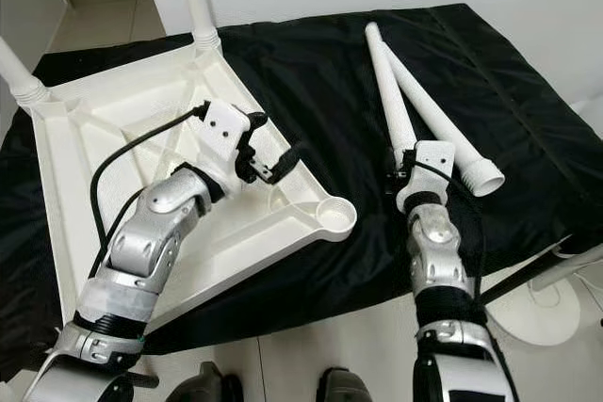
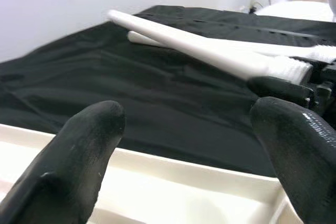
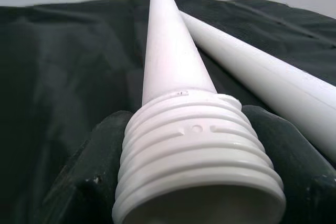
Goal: Building children table
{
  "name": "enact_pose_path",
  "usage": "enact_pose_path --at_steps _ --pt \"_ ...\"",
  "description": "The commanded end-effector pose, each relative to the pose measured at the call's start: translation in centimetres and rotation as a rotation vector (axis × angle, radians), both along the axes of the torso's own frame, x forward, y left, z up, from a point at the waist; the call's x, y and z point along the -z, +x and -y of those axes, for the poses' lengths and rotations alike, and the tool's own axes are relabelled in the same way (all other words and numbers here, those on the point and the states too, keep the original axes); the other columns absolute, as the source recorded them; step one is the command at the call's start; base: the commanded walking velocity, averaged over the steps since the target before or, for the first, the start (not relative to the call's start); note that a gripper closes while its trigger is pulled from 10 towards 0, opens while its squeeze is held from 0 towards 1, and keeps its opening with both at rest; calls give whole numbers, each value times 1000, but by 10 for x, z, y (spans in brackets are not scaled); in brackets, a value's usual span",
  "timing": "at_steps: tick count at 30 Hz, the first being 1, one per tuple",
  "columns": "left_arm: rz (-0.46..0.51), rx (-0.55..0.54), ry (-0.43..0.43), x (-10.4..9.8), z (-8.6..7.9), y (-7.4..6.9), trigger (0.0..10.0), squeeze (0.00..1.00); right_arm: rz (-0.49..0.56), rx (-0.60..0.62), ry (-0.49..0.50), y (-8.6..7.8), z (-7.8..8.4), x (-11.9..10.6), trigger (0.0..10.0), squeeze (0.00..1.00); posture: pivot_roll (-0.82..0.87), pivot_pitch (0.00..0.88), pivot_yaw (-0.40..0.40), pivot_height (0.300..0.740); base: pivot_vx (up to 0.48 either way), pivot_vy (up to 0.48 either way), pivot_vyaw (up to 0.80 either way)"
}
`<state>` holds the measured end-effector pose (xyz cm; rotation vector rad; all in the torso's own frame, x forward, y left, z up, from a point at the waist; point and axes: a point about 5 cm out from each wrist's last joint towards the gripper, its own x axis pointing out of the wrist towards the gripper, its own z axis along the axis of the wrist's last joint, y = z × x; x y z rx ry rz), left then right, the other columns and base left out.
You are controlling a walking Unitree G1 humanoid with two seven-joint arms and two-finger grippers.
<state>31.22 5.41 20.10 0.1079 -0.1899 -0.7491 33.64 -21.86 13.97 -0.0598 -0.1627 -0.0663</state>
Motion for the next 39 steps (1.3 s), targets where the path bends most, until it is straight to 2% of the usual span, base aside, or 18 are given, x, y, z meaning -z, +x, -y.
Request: enact_pose_path --at_steps 1,4,5,10,13,18,22,24,26,29,34,36,39 --pt "-8 14 7 1 2 1 10000 0 83 -34 71 -5 -6 -7 10000 0 -133 40 73 740 0 0 0" --pt "-18 41 0 -2 4 0 10000 0 125 -43 83 -9 -9 -11 10000 0 -135 38 72 740 0 0 0" --pt "-78 65 -36 -2 7 1 10000 0 188 -54 86 -12 -12 -18 10000 0 -137 35 73 740 0 0 0" --pt "-149 112 -98 -7 10 2 10000 0 261 -77 64 -14 -18 -29 10000 0 -142 32 75 740 0 0 0" --pt "-227 180 -152 -14 12 4 10000 0 330 -128 28 -18 -28 -40 10000 0 -141 27 76 740 0 0 0" --pt "-301 229 -219 -23 11 9 10000 0 390 -210 3 -21 -40 -50 10000 0 -143 21 84 740 0 0 0" --pt "-330 245 -256 -28 8 13 10000 0 415 -260 -21 -23 -47 -55 10000 0 -146 23 88 740 0 0 0" --pt "-370 258 -295 -35 4 21 10000 0 432 -313 -67 -23 -55 -60 10000 0 -152 27 89 740 0 0 0" --pt "-370 258 -295 -35 4 21 10000 0 432 -313 -67 -23 -55 -60 10000 0 -152 27 89 740 0 0 0" --pt "-444 299 -371 -46 -1 31 10000 0 460 -393 -120 -23 -68 -69 10000 0 -167 34 89 740 0 0 0" --pt "-476 307 -406 -51 -3 36 10000 0 469 -445 -174 -24 -76 -71 10000 0 -176 39 92 740 0 0 0" --pt "-537 347 -469 -56 -1 38 10000 0 471 -512 -213 -28 -84 -72 10000 0 -175 49 91 740 0 0 0" --pt "-567 368 -515 -59 -1 40 10000 0 471 -544 -225 -30 -88 -71 10000 0 -176 50 93 740 0 0 0"
